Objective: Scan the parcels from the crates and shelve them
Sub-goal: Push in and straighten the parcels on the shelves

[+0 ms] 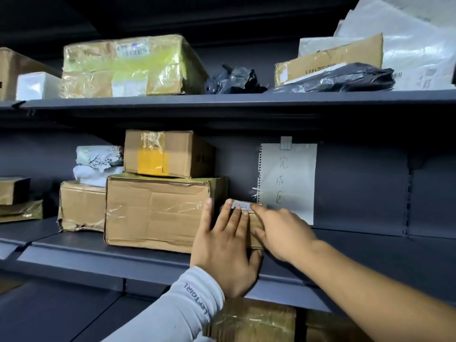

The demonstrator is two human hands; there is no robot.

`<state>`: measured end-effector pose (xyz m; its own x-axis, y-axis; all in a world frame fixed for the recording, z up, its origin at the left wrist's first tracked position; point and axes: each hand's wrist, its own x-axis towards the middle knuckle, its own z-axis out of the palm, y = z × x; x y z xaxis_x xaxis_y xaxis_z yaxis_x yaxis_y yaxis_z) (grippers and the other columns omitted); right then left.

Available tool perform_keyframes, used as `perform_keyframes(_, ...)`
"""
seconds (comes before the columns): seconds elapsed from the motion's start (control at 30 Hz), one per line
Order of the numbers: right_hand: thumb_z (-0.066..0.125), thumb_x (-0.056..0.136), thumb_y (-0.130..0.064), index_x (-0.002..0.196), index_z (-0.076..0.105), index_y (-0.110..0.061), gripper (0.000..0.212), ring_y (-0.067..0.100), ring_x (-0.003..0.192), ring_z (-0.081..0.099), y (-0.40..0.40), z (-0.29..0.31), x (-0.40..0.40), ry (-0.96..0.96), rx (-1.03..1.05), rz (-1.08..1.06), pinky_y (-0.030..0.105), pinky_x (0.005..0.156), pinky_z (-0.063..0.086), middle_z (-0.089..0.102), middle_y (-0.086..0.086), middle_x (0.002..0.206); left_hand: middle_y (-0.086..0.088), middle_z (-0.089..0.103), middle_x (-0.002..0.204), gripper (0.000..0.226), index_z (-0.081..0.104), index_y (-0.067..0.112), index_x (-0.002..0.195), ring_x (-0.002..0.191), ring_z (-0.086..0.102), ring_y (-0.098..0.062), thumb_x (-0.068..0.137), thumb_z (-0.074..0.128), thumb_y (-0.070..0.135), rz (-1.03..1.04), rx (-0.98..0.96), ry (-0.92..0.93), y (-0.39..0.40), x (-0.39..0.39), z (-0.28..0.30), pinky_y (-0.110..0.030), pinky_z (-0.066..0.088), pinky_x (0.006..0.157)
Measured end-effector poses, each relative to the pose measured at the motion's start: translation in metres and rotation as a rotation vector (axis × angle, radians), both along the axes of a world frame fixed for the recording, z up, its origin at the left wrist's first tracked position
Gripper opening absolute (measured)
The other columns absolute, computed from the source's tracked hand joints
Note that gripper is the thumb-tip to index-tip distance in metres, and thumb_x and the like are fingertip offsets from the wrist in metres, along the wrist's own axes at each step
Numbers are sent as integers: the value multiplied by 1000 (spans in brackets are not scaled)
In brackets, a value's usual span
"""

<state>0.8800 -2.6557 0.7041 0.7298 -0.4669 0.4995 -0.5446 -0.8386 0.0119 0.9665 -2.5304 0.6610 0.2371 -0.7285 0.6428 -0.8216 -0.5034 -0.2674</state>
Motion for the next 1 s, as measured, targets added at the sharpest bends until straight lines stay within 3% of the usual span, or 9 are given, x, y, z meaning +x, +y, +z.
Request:
perform_keyframes(0.17, 55, 105, -42, 159, 30, -38, 60, 36, 122, 61, -10, 2, 10, 28, 5, -5, 41, 92, 52, 61, 11, 137, -13, 3, 173, 85, 2, 6, 165, 157, -24, -31, 103, 15, 62, 80, 83, -70, -1, -8, 10, -60, -38, 108)
perform_keyframes(0.33, 56, 104, -42, 159, 29, -38, 61, 37, 120, 62, -18, -1, 18, 21, 15, -3, 41, 90, 52, 63, 13, 135, -11, 12, 173, 85, 14, 10, 166, 158, -22, -28, 102, 12, 65, 68, 18, 24, -3, -3, -1, -55, -37, 112)
perform_keyframes(0.4, 56, 104, -41, 160, 28, -37, 62, 37, 121, 61, -21, -2, 21, 21, 10, 1, 41, 90, 52, 62, 13, 136, -12, 26, 169, 85, 30, 11, 163, 160, -10, -29, 100, 17, 67, 17, -67, 54, -6, 3, -9, -53, -31, 117)
perform_keyframes(0.47, 55, 105, -38, 160, 29, -35, 62, 37, 122, 60, -24, 0, 25, 26, 11, 3, 41, 89, 52, 61, 13, 137, -14, 56, 151, 79, 60, 10, 145, 157, 23, -33, 96, 33, 66, -25, -80, 129, -3, 7, -12, -52, -15, 126)
perform_keyframes(0.53, 55, 105, -36, 160, 29, -34, 61, 37, 122, 60, -28, 0, 30, 26, 17, 1, 41, 90, 52, 61, 13, 137, -12, 70, 133, 70, 74, 11, 127, 148, 43, -33, 90, 45, 64, -81, -114, 133, -6, 12, -20, -55, 3, 127)
perform_keyframes(0.67, 53, 106, -36, 161, 27, -33, 61, 38, 121, 61, -35, -2, 41, 40, 28, -22, 42, 90, 52, 63, 15, 134, -8, 66, 140, 62, 75, 20, 128, 150, 41, -31, 89, 49, 60, -155, -213, 130, -6, 14, -30, -59, 9, 125)
perform_keyframes(1.0, 49, 107, -41, 163, 21, -39, 62, 36, 123, 61, -43, -5, 55, 27, 18, -42, 41, 89, 51, 61, 14, 137, -6, 58, 150, 69, 69, 21, 137, 152, 38, -28, 84, 52, 61, -168, -319, 103, -9, 17, -34, -57, 10, 125)
